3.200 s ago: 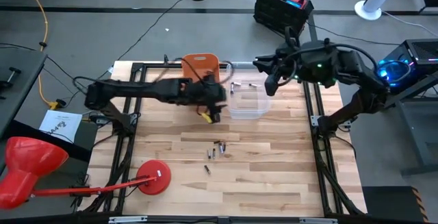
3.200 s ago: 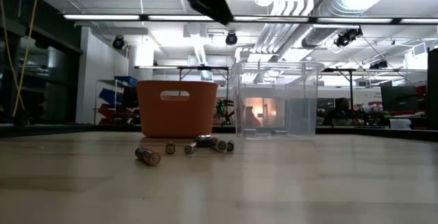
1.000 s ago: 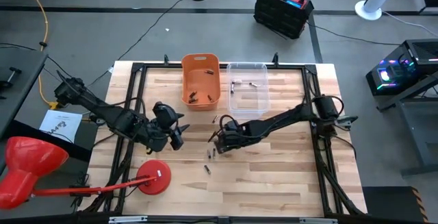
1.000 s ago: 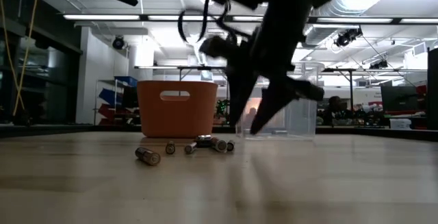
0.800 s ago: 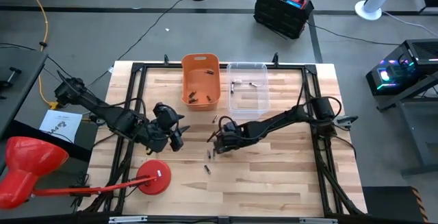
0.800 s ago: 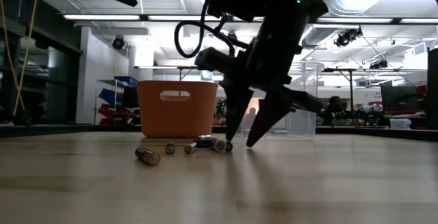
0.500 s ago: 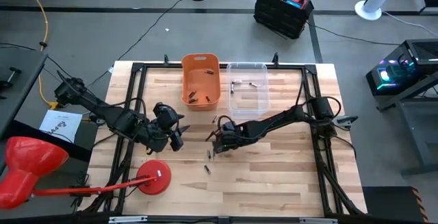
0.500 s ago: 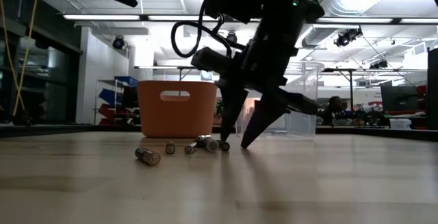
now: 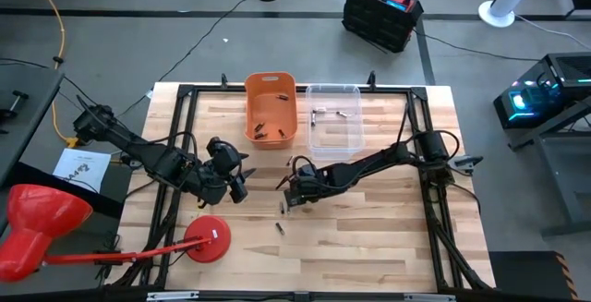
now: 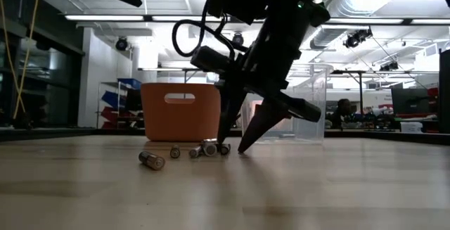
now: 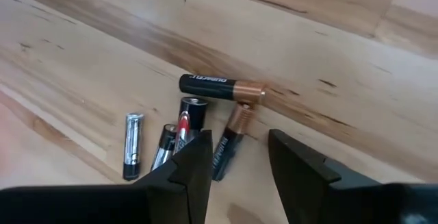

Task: Sort batteries
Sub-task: Put the brown battery into the orange bin

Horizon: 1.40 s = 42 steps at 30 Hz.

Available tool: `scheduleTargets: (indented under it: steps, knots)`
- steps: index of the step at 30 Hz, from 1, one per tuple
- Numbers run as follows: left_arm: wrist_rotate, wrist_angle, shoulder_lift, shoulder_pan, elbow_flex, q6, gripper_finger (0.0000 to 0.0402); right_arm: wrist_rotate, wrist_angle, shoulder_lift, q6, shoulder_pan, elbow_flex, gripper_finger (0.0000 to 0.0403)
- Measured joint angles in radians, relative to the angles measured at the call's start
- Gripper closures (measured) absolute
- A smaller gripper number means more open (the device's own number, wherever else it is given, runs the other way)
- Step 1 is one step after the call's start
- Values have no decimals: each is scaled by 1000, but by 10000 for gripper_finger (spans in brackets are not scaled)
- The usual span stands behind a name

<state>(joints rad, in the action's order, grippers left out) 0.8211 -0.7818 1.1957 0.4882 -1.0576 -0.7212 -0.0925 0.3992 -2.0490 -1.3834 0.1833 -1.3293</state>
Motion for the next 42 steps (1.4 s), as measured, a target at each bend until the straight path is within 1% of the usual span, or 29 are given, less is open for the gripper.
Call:
scheduleTargets:
  steps: [5,9,11,12,15,16,20,22,24,25,27,29,31,34,37,39,42]
  knots:
    - [0,1,0,-12,0,0,192,27,-16,-30,0,-1,-3,266]
    - [-4,1,0,-20,0,-3,192,32,26,-31,40,-1,-5,270]
    - [-5,1,0,-24,0,-3,192,34,57,-32,72,-1,-6,287]
    - [-4,1,0,-25,0,-3,192,34,75,-32,88,0,-6,303]
    - [-5,1,0,-31,0,-2,192,35,112,-33,146,0,-6,373]
    - [-5,1,0,-31,0,-2,192,35,117,-30,168,1,-6,385]
    - [-11,1,0,-31,0,-2,192,50,138,20,210,3,2,389]
    - [-24,1,0,-31,0,-2,192,59,187,79,246,8,14,396]
    - [-26,1,0,-31,0,-1,192,40,148,161,266,11,9,396]
    - [-26,1,0,-31,0,-1,192,11,136,209,283,11,4,396]
    - [-24,1,0,-33,0,-1,192,-81,109,292,322,4,2,398]
    - [-21,6,0,-38,0,-2,192,-172,65,334,367,-19,2,399]
    - [-19,27,0,-45,0,-1,192,-220,18,358,412,-64,5,399]
    - [-19,57,0,-59,0,0,192,-216,-127,366,484,-158,2,399]
    - [-26,93,0,-71,0,0,192,-183,-268,325,543,-245,2,398]
    - [-40,109,0,-72,0,0,192,-176,-344,299,540,-289,4,395]
    - [-74,124,0,-72,0,0,192,-162,-407,272,470,-337,2,379]
